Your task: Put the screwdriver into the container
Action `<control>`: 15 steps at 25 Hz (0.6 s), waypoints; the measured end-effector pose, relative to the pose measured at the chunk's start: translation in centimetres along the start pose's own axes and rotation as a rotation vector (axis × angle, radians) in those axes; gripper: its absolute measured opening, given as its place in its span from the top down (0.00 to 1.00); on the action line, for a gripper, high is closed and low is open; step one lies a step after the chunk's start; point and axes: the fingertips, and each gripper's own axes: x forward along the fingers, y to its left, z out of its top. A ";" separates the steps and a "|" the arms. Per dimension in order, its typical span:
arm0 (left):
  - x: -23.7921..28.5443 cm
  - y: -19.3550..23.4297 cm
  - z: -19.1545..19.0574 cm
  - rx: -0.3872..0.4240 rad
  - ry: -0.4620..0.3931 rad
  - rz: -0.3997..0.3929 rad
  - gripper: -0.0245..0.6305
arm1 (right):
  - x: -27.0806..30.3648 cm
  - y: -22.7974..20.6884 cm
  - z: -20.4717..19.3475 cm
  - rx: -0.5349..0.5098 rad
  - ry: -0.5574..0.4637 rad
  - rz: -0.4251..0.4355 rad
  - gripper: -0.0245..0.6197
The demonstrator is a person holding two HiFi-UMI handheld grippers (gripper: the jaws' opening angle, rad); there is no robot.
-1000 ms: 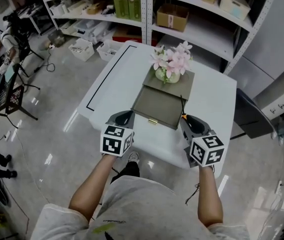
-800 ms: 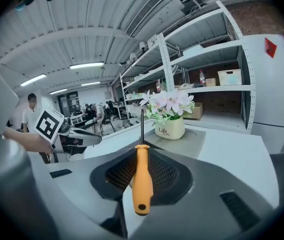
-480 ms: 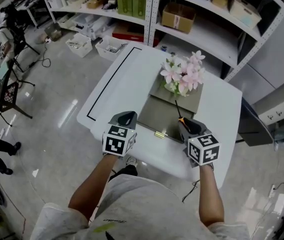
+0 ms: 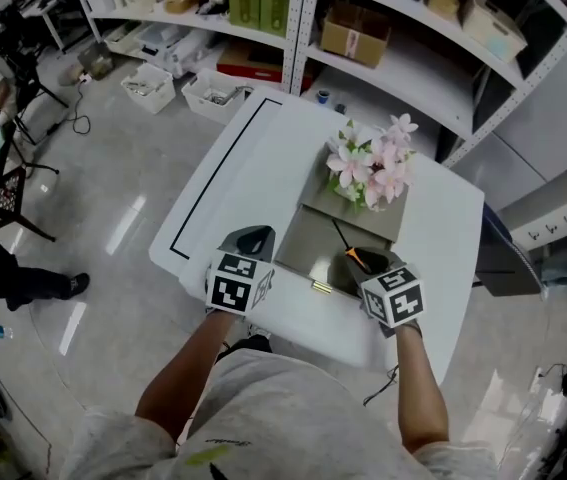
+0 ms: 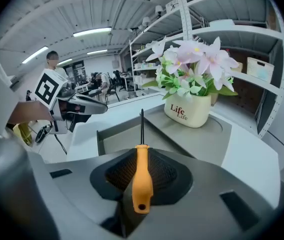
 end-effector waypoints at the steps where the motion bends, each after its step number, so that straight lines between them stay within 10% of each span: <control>1: 0.3 0.1 -0.1 0.000 0.004 -0.005 0.95 | 0.4 0.0 -0.2 -0.001 0.016 0.004 0.85; 15: 3.8 1.2 0.0 0.000 0.041 -0.061 0.96 | 4.3 -0.7 -2.1 -0.035 0.201 0.030 0.85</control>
